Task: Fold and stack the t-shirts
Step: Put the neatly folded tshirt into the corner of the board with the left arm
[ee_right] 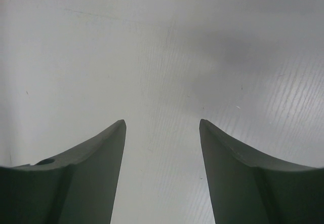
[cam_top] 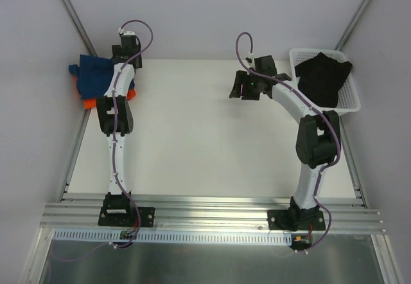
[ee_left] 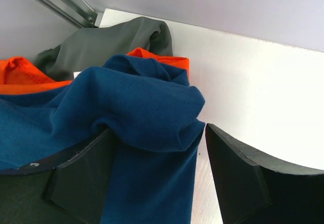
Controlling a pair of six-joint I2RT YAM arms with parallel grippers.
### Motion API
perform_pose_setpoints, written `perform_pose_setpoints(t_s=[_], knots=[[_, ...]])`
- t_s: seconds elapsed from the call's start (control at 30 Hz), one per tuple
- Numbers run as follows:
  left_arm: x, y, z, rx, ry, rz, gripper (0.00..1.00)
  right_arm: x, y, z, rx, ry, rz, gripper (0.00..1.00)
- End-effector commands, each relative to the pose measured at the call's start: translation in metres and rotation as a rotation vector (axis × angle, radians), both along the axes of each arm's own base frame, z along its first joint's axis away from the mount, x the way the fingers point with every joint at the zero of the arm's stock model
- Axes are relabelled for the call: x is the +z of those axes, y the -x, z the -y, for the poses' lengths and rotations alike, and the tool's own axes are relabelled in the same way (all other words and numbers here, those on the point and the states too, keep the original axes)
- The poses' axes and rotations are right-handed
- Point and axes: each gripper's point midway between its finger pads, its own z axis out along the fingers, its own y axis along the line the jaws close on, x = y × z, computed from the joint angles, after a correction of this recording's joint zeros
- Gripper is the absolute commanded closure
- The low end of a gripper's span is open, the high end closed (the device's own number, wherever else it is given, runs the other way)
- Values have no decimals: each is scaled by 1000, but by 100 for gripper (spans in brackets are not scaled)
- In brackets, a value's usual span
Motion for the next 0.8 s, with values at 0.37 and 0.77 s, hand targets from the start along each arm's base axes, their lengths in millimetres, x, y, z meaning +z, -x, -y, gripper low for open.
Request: perform_pose_setpoints(t_s=[0.37,0.77], knots=[[215,47,-12,62,-29,308,1,87,-10,12,23,26,231,32],[239,152,70,-200,222,252,1,97,15,139,-176,615,1,7]])
